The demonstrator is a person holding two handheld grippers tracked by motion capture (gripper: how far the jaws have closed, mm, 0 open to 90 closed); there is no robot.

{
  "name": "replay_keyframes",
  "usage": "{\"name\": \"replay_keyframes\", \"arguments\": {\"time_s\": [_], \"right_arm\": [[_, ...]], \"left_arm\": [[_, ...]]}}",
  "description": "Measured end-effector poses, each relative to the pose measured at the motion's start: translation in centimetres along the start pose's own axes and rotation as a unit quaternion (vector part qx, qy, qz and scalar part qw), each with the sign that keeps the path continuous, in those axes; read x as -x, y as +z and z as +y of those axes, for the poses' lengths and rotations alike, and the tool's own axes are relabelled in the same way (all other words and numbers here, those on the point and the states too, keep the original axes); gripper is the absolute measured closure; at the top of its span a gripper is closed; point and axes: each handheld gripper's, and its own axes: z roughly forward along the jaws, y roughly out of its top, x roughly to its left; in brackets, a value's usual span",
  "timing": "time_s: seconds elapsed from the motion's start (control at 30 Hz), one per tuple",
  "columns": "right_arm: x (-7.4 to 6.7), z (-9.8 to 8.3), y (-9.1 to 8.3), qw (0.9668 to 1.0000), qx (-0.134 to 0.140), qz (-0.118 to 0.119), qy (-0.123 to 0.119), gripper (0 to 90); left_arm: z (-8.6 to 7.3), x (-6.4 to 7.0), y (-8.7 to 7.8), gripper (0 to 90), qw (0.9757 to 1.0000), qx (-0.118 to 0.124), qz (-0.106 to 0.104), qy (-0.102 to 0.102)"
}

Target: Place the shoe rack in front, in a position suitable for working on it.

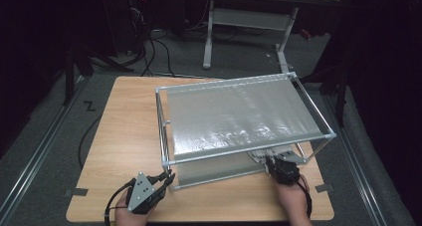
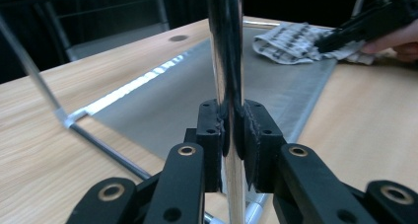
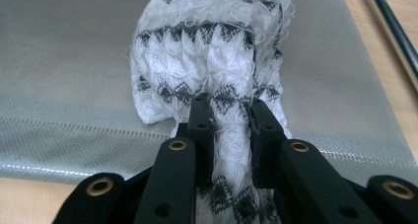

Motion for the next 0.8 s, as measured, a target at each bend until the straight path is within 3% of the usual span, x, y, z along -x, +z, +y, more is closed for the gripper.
{"name": "replay_keyframes", "arguments": {"time_s": [0.1, 0.17, 0.23, 0.27, 0.3, 0.33, 0.37, 0.4, 0.47, 0.53, 0.57, 0.63, 0.67, 0.7, 0.8], "right_arm": [[0.9, -1.3, -1.3, 0.9999, 0.004, 0.008, 0.013, 75.8], [1.1, -1.6, -1.7, 1.0000, 0.004, 0.004, 0.008, 75.6], [0.9, -1.7, -2.1, 0.9998, 0.013, 0.002, 0.016, 75.3], [0.0, -1.4, -2.7, 0.9991, 0.032, 0.018, 0.020, 74.8], [0.0, -1.4, -2.7, 0.9991, 0.032, 0.018, 0.020, 74.8], [-1.6, -0.8, -3.2, 0.9978, 0.052, 0.041, 0.005, 74.4], [-1.6, -0.8, -3.2, 0.9978, 0.052, 0.041, 0.005, 74.4], [-3.6, -0.1, -3.6, 0.9959, 0.066, 0.062, -0.002, 74.3], [-5.5, 0.5, -3.8, 0.9940, 0.075, 0.079, -0.010, 74.1], [-6.3, 0.6, -3.8, 0.9934, 0.077, 0.084, -0.014, 74.0], [-8.6, 1.1, -3.5, 0.9915, 0.075, 0.103, -0.025, 73.6], [-9.4, 1.2, -3.3, 0.9907, 0.073, 0.112, -0.027, 73.6], [-11.9, 1.6, -2.6, 0.9888, 0.062, 0.129, -0.043, 73.2], [-11.9, 1.6, -2.6, 0.9888, 0.062, 0.129, -0.043, 73.2], [-14.7, 2.0, -1.7, 0.9861, 0.050, 0.147, -0.059, 73.0]], "left_arm": [[0.2, 1.2, -0.3, 78.0, 0.9998, -0.009, -0.009, 0.014], [0.3, 1.7, -0.3, 77.9, 0.9998, -0.008, -0.012, 0.013], [0.3, 1.9, -0.3, 78.0, 0.9998, -0.008, -0.013, 0.013], [0.3, 1.9, -0.3, 77.9, 0.9998, -0.008, -0.013, 0.013], [0.3, 1.9, -0.3, 77.9, 0.9998, -0.008, -0.013, 0.013], [0.2, 1.9, -0.3, 77.9, 0.9998, -0.005, -0.013, 0.012], [0.2, 1.9, -0.3, 77.9, 0.9998, -0.005, -0.013, 0.012], [0.2, 1.9, -0.2, 77.9, 0.9998, -0.003, -0.013, 0.013], [0.2, 1.9, -0.2, 77.7, 0.9998, -0.003, -0.013, 0.015], [0.2, 1.9, -0.2, 77.7, 0.9998, -0.003, -0.013, 0.015], [0.2, 1.9, -0.2, 77.7, 0.9998, -0.003, -0.013, 0.015], [0.2, 2.0, -0.2, 77.7, 0.9998, -0.002, -0.012, 0.014], [0.2, 2.0, -0.2, 77.5, 0.9998, -0.003, -0.010, 0.015], [0.2, 2.0, -0.2, 77.5, 0.9998, -0.003, -0.010, 0.015], [0.2, 2.1, -0.1, 77.4, 0.9998, -0.003, -0.010, 0.017]]}}
